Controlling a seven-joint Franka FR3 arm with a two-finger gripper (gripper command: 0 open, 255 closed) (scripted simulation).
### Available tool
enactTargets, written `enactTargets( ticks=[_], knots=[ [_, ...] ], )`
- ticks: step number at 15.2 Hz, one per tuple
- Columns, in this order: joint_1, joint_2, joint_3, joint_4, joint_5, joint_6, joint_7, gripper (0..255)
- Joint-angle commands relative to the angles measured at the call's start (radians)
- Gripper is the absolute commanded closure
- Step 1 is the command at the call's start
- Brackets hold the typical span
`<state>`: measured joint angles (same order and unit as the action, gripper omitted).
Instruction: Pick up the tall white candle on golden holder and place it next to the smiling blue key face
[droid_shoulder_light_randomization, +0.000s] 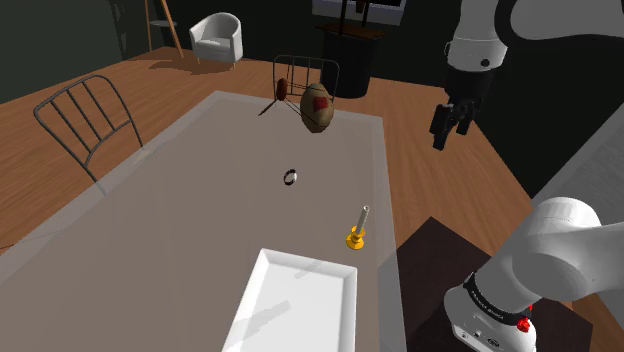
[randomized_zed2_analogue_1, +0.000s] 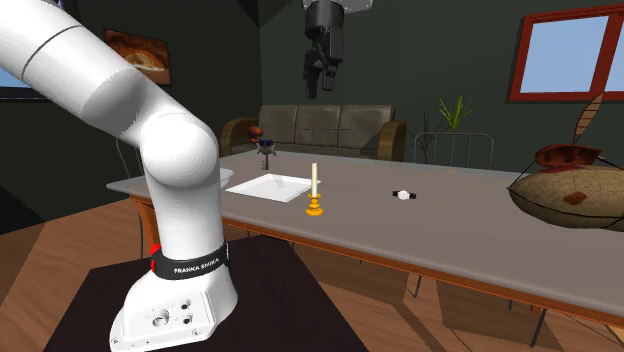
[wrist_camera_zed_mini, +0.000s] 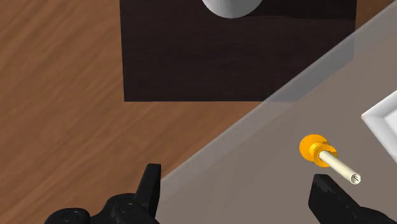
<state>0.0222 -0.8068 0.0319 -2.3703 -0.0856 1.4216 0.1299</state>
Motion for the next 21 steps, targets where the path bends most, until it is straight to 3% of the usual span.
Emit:
enactTargets(
  ticks=[1,11,21],
  knots=[
    [0.0,0.0,0.0,0.0,0.0,0.0,0.0,0],
    [0.034,0.27,0.068,-0.07,0.146,0.204,0.125,0],
    [0.078,0.624,0.129,-0.033,0.282,0.403,0.207,0]
  ],
)
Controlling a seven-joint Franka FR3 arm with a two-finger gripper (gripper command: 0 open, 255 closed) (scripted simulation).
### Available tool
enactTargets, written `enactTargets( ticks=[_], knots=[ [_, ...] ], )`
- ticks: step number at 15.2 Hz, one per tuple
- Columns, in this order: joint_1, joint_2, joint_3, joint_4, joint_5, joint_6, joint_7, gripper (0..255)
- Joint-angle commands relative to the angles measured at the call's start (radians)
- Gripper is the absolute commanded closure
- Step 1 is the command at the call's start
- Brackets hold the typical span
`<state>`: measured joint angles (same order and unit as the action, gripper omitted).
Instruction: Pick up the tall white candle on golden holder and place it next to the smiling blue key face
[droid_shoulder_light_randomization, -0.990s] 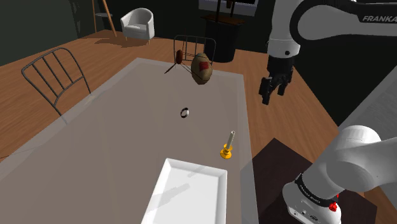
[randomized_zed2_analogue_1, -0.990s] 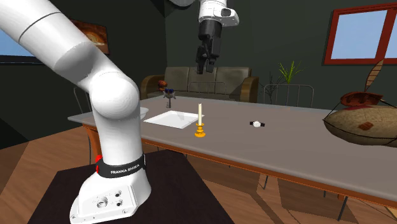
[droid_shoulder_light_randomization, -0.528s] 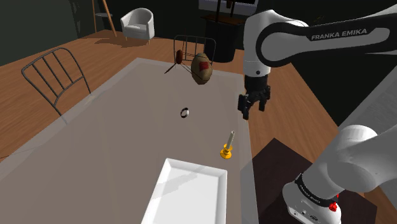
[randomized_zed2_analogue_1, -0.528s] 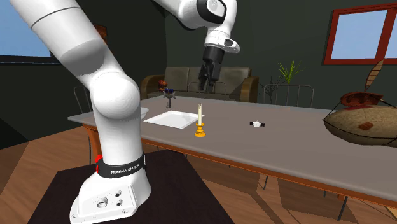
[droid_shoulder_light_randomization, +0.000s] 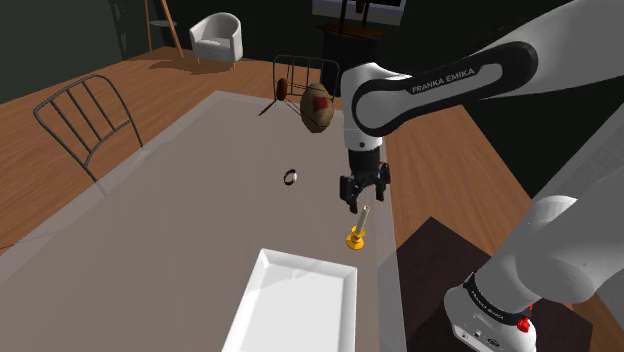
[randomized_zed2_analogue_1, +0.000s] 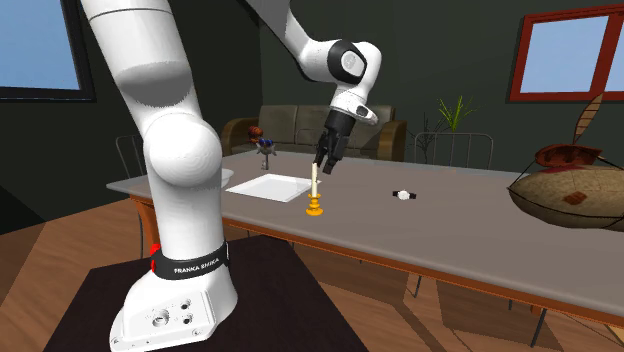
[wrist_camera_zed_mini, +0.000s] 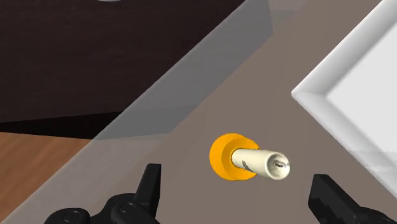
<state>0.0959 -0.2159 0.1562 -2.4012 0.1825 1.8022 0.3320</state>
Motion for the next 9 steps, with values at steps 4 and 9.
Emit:
enactTargets(
  ticks=[4,9],
  knots=[
    [0.015,0.094,0.016,-0.01,0.038,0.077,0.012,0],
    [0.022,0.107,0.024,-0.067,0.049,0.147,0.009,0]
  ],
)
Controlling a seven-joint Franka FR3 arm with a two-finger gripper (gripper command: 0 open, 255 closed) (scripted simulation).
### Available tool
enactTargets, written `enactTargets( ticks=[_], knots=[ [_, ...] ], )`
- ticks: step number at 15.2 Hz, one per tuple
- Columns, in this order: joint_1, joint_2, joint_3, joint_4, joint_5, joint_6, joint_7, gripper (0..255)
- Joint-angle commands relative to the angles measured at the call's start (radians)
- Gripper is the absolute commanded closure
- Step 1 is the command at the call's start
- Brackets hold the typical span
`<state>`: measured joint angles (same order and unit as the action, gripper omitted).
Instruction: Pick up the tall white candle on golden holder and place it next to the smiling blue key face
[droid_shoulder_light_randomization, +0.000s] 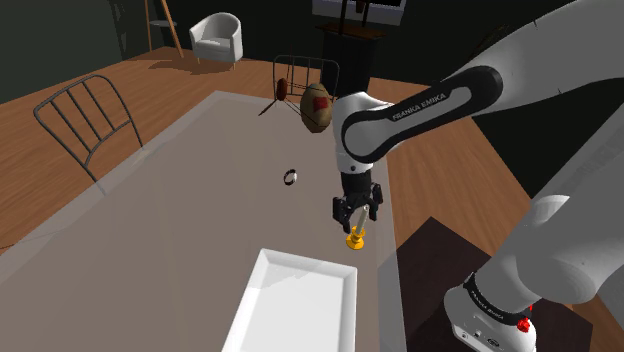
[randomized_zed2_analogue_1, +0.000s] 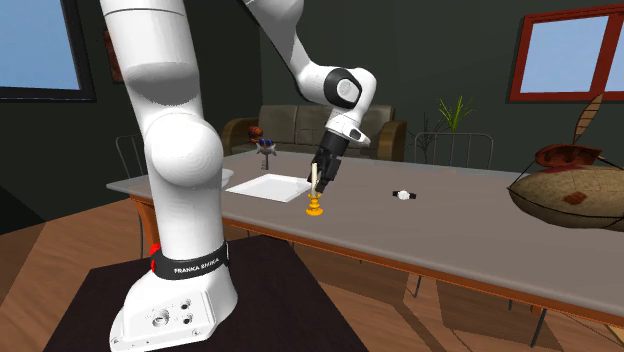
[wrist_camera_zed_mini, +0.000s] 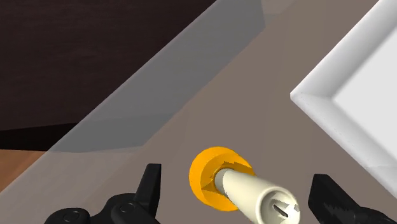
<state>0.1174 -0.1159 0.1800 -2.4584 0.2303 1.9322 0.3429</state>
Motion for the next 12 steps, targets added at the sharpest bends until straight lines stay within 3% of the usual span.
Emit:
enactTargets(
  ticks=[1,8,9,12],
  knots=[
    [0.001,0.008,0.002,-0.016,0.002,0.025,-0.003,0],
    [0.001,0.008,0.002,-0.016,0.002,0.025,-0.003,0],
    [0.001,0.008,0.002,-0.016,0.002,0.025,-0.003,255],
    [0.001,0.009,0.002,-0.016,0.002,0.025,-0.003,255]
  ],
)
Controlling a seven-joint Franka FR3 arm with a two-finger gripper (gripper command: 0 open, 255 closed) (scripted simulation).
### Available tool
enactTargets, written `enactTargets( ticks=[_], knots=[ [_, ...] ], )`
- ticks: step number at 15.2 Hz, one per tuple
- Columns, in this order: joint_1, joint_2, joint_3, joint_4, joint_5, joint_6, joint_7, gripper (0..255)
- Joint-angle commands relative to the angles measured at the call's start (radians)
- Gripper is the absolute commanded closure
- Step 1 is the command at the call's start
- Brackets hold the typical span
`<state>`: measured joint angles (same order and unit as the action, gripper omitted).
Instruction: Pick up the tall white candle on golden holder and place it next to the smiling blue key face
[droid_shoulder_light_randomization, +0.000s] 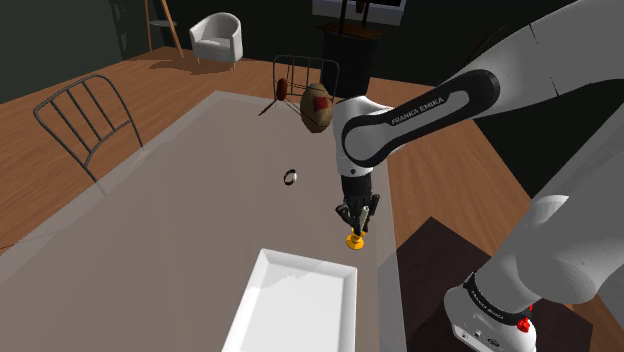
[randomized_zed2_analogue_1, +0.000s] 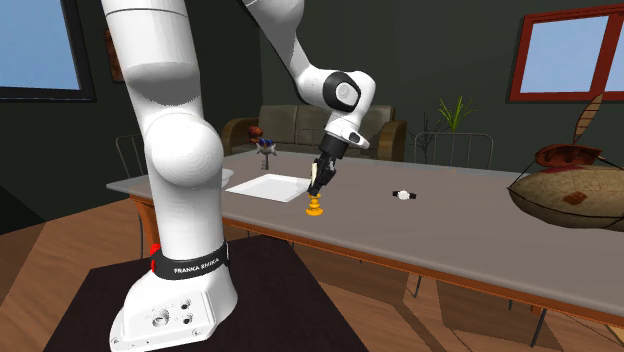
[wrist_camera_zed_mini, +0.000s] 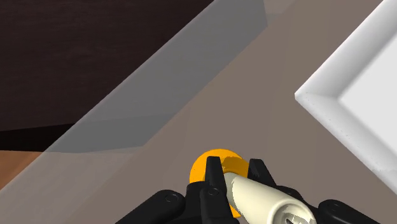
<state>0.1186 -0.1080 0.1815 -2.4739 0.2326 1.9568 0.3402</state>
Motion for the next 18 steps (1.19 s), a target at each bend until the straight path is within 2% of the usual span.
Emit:
enactTargets(
  ticks=[1,6,18],
  knots=[
    [0.0,0.001,0.0,-0.001,0.0,0.0,0.0,255],
    [0.0,0.001,0.0,-0.001,0.0,0.0,0.0,255],
    [-0.003,-0.102,-0.009,0.072,-0.003,-0.174,0.019,255]
  ],
)
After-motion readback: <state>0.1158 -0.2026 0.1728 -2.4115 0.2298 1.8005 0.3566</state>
